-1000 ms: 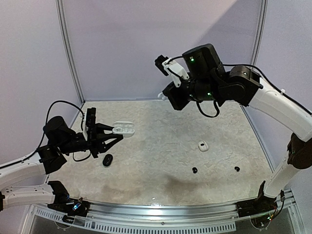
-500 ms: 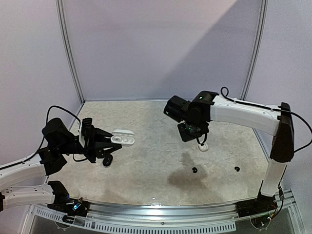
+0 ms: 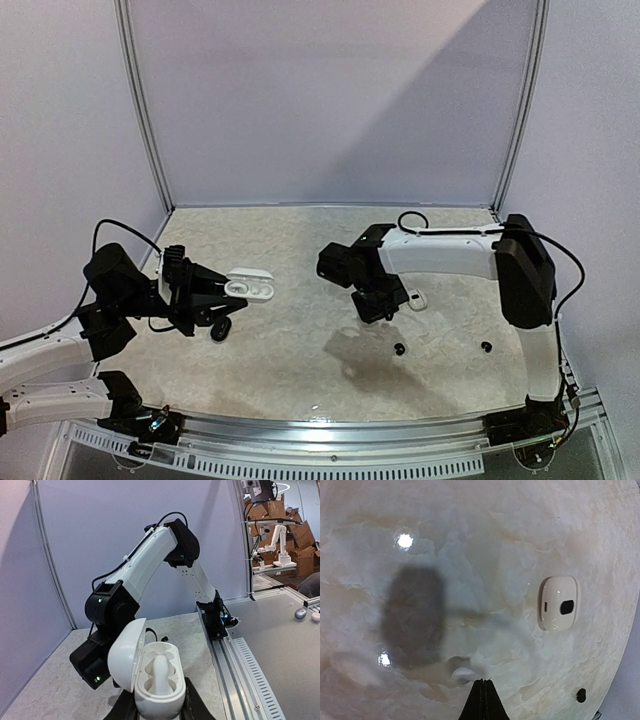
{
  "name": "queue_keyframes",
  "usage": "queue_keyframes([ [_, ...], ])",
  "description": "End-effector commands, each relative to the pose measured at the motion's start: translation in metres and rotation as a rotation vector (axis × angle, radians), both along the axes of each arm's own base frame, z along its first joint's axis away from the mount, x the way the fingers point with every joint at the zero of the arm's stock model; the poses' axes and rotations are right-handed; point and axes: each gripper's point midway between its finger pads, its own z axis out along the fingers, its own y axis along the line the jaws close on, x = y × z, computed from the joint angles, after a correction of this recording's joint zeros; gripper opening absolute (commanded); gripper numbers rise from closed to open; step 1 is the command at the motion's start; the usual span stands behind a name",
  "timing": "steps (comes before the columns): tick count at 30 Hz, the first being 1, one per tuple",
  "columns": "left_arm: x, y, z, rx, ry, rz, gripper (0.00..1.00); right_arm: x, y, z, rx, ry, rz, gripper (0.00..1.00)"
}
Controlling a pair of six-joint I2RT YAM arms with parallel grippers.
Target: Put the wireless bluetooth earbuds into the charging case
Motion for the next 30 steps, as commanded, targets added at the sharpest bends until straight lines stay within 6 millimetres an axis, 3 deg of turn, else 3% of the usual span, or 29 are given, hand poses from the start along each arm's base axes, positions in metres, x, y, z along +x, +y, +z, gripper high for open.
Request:
queue_keyframes([
  [1, 0.000, 0.002, -0.004, 0.005, -0.002, 0.005, 0.00, 0.003, 0.013, -0.018, -0.013, 0.045, 0.012, 0.00],
  [12, 0.000, 0.002, -0.004, 0.004, -0.006, 0.007, 0.00, -0.008, 0.043, -0.050, -0.018, 0.130, 0.064, 0.00],
  [14, 0.000, 0.002, -0.004, 0.005, -0.008, 0.006, 0.00, -0.010, 0.050, -0.053, -0.013, 0.141, 0.072, 0.05],
  [18, 0.000, 0.002, -0.005, 0.009, -0.009, 0.006, 0.00, -0.014, 0.062, -0.050, 0.018, 0.146, 0.086, 0.11],
  [30, 0.001, 0.001, -0.005, 0.015, -0.003, 0.006, 0.00, -0.015, 0.097, -0.020, 0.158, 0.143, 0.120, 0.13],
])
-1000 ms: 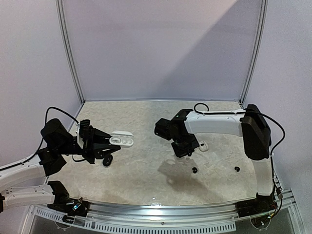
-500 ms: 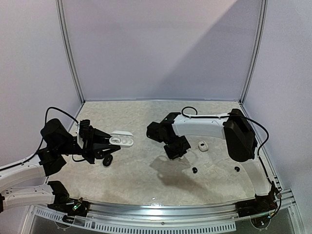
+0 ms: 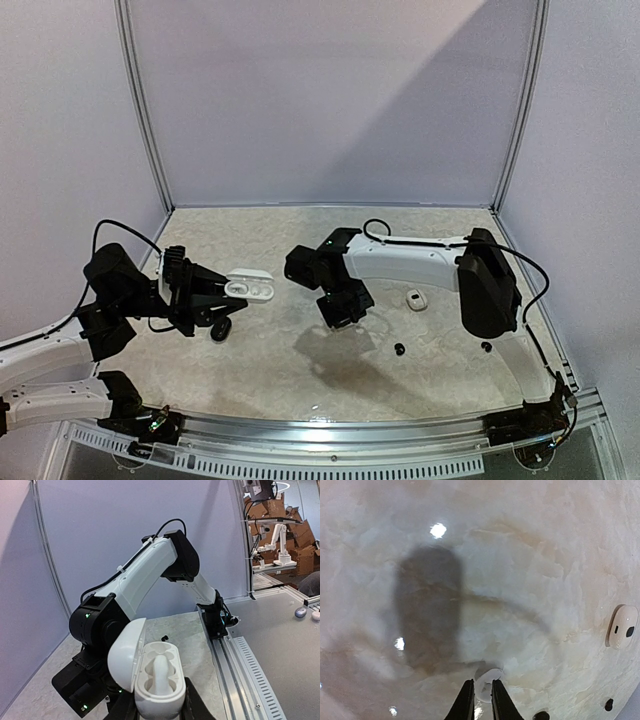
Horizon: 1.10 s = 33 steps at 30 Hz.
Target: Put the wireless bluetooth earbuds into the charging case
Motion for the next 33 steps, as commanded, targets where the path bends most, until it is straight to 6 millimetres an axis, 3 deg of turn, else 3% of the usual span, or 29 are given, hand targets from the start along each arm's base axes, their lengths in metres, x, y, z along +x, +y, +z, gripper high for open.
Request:
queue_keyframes([
  [1, 0.001, 0.001, -0.004, 0.011, 0.000, 0.006, 0.00, -0.008, 0.019, 0.001, 0.070, 0.039, 0.023, 0.13],
  [9, 0.002, 0.001, -0.005, 0.016, 0.004, 0.010, 0.00, -0.002, 0.021, 0.026, 0.098, -0.001, 0.123, 0.13],
  [13, 0.003, 0.000, -0.004, 0.014, -0.003, 0.010, 0.00, 0.011, 0.003, 0.037, 0.140, 0.038, 0.228, 0.13],
  [16, 0.002, 0.001, -0.003, 0.014, -0.002, 0.009, 0.00, 0.016, 0.000, 0.032, 0.165, 0.049, 0.311, 0.10],
  [20, 0.002, 0.001, -0.003, 0.018, 0.006, 0.011, 0.00, 0.018, 0.013, 0.021, 0.214, 0.102, 0.411, 0.11],
  [26, 0.004, 0.002, -0.003, 0.016, 0.030, 0.020, 0.00, 0.028, 0.004, -0.010, 0.189, 0.151, 0.401, 0.09],
  [33, 0.009, 0.002, -0.005, 0.011, 0.083, 0.045, 0.00, 0.018, 0.002, -0.029, 0.201, 0.211, 0.384, 0.06],
])
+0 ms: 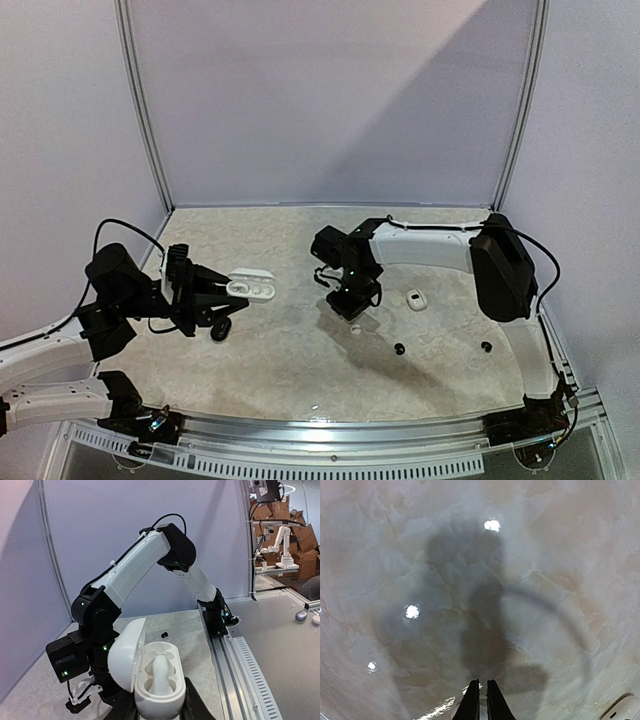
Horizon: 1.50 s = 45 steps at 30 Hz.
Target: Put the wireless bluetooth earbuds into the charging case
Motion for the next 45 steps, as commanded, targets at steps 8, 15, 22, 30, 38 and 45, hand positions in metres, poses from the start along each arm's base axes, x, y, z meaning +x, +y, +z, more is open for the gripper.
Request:
queue_keyframes([
  [8, 0.006, 0.002, -0.001, -0.002, 0.039, 0.033, 0.00, -0.019, -0.027, -0.022, -0.054, 0.064, -0.067, 0.04],
  [15, 0.006, 0.002, -0.002, -0.001, 0.041, 0.033, 0.00, -0.033, -0.047, -0.016, -0.080, 0.082, -0.133, 0.02],
  [22, 0.005, 0.002, -0.003, 0.002, 0.042, 0.029, 0.00, -0.043, -0.056, -0.008, -0.078, 0.100, -0.188, 0.02],
  [30, 0.005, 0.001, -0.004, 0.005, 0.044, 0.024, 0.00, -0.042, -0.063, 0.000, -0.094, 0.077, -0.204, 0.03],
  [38, 0.005, 0.001, -0.004, 0.007, 0.043, 0.023, 0.00, -0.016, -0.077, 0.026, -0.130, -0.062, -0.113, 0.11],
  [45, 0.005, 0.001, -0.003, 0.011, 0.032, 0.021, 0.00, -0.008, -0.079, 0.058, -0.028, -0.249, 0.110, 0.17],
])
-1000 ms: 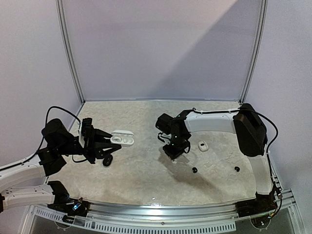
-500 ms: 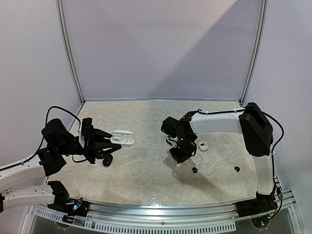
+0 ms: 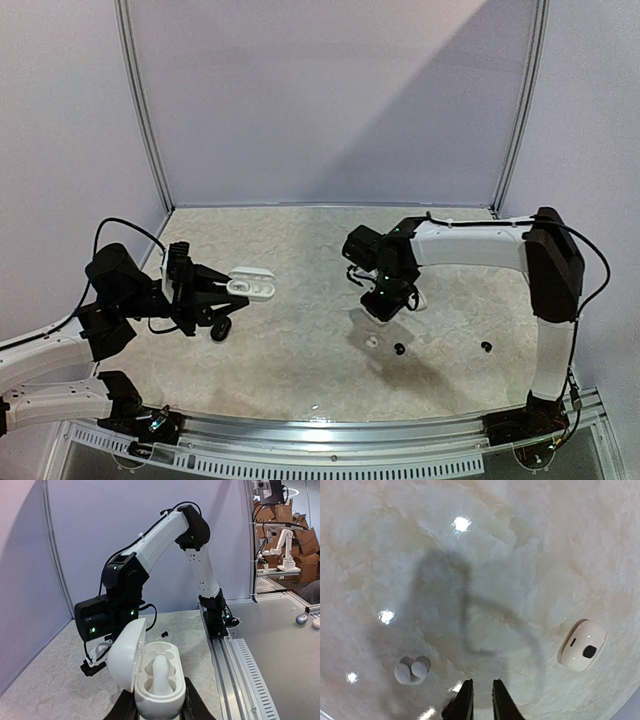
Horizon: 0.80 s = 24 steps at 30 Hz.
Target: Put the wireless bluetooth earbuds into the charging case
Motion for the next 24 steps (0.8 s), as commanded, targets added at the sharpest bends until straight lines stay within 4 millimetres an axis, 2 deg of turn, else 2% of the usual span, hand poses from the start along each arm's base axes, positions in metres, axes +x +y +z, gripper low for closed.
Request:
queue_keyframes([
  [1, 0.002, 0.001, -0.003, 0.014, 0.002, 0.005, 0.00, 0.005, 0.002, 0.027, 0.092, -0.155, 0.237, 0.19],
  [5, 0.003, 0.000, -0.004, 0.018, -0.001, 0.010, 0.00, -0.044, 0.018, 0.046, 0.249, -0.262, 0.585, 0.27],
  [7, 0.003, 0.000, -0.004, 0.020, -0.004, 0.009, 0.00, -0.078, 0.025, 0.038, 0.266, -0.295, 0.816, 0.31],
  [9, 0.004, -0.001, -0.004, 0.022, -0.006, 0.008, 0.00, -0.096, 0.032, 0.038, 0.290, -0.316, 0.946, 0.31],
  [11, 0.004, -0.001, -0.004, 0.025, -0.007, 0.007, 0.00, -0.095, 0.035, 0.036, 0.286, -0.319, 0.958, 0.30],
  [18, 0.004, -0.001, -0.004, 0.029, -0.006, 0.008, 0.00, -0.090, 0.040, 0.006, 0.207, -0.302, 1.044, 0.25],
  [24, 0.004, -0.001, -0.004, 0.034, -0.008, 0.012, 0.00, -0.078, 0.031, -0.011, 0.133, -0.301, 1.042, 0.23],
])
